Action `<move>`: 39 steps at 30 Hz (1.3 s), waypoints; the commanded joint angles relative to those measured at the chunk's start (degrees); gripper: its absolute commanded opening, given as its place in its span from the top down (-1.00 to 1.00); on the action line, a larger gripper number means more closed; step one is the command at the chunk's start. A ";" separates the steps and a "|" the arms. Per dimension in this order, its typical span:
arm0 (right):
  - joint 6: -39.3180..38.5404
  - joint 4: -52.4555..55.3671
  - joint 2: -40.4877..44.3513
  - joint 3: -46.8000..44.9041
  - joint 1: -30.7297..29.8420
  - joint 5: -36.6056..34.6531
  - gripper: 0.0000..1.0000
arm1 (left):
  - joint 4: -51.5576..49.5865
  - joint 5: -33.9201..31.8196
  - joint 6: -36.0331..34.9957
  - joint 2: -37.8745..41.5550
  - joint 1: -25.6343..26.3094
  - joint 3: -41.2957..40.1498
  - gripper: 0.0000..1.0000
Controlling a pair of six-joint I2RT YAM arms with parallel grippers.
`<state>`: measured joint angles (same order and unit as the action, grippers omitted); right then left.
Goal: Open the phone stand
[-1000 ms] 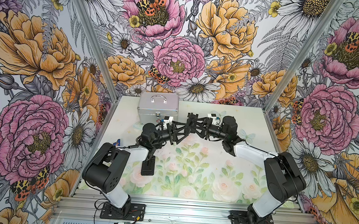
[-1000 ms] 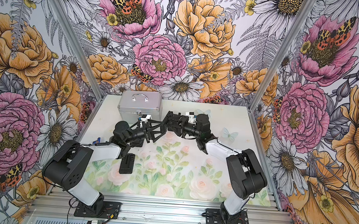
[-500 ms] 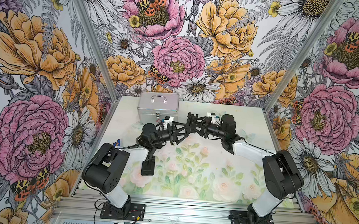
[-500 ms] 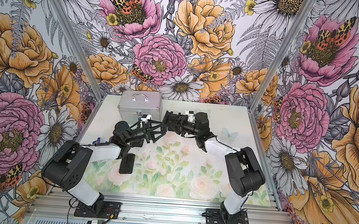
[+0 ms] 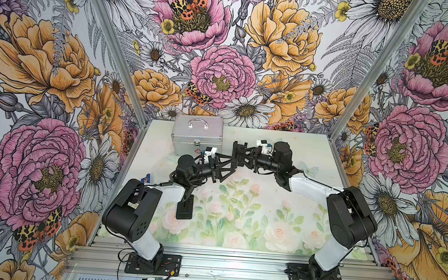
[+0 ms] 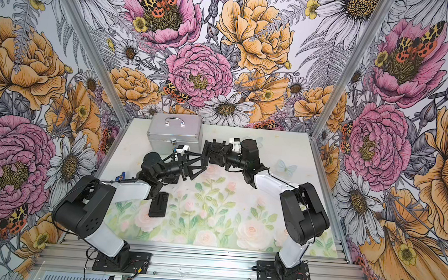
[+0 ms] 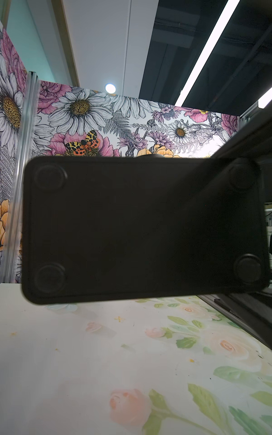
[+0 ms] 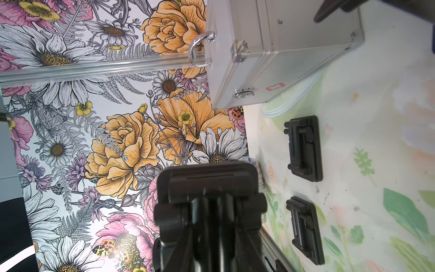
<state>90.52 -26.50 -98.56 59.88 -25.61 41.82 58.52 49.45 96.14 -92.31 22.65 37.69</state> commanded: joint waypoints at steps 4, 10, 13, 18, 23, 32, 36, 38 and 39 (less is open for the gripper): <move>-0.92 2.33 -1.71 2.09 -1.60 0.63 0.71 | 3.51 2.79 -1.30 2.44 0.46 -0.51 0.06; -1.31 2.95 -1.99 2.33 -1.64 0.71 1.00 | 3.44 2.50 -1.31 2.93 0.37 -1.08 0.05; -1.57 3.10 -1.98 2.27 -1.64 0.64 1.00 | 3.46 2.33 -1.40 3.24 0.27 -1.36 0.05; -1.65 3.21 -1.81 2.43 -1.64 0.71 1.00 | 3.23 2.11 -1.40 3.63 0.20 -1.75 -0.09; -1.71 3.19 -1.63 2.96 -1.64 1.08 1.00 | 2.42 1.81 -1.70 3.81 0.20 -1.66 -0.90; -1.56 3.21 -0.80 3.32 -1.21 1.64 1.00 | -0.06 2.01 -3.37 3.72 -0.09 -1.57 -0.98; -1.46 3.21 -0.03 3.10 -0.61 2.08 1.00 | -0.56 2.69 -4.03 3.35 -0.74 -2.23 -0.98; -1.36 3.21 0.44 3.11 -0.26 2.25 1.00 | -0.74 3.17 -4.37 3.27 -1.23 -2.53 -0.98; -1.37 3.29 0.63 3.06 -0.15 2.37 1.00 | -0.87 3.46 -4.56 3.19 -1.50 -2.77 -0.98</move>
<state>89.06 -22.46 -99.53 61.41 -26.46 43.03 58.02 51.03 93.86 -90.06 22.11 35.94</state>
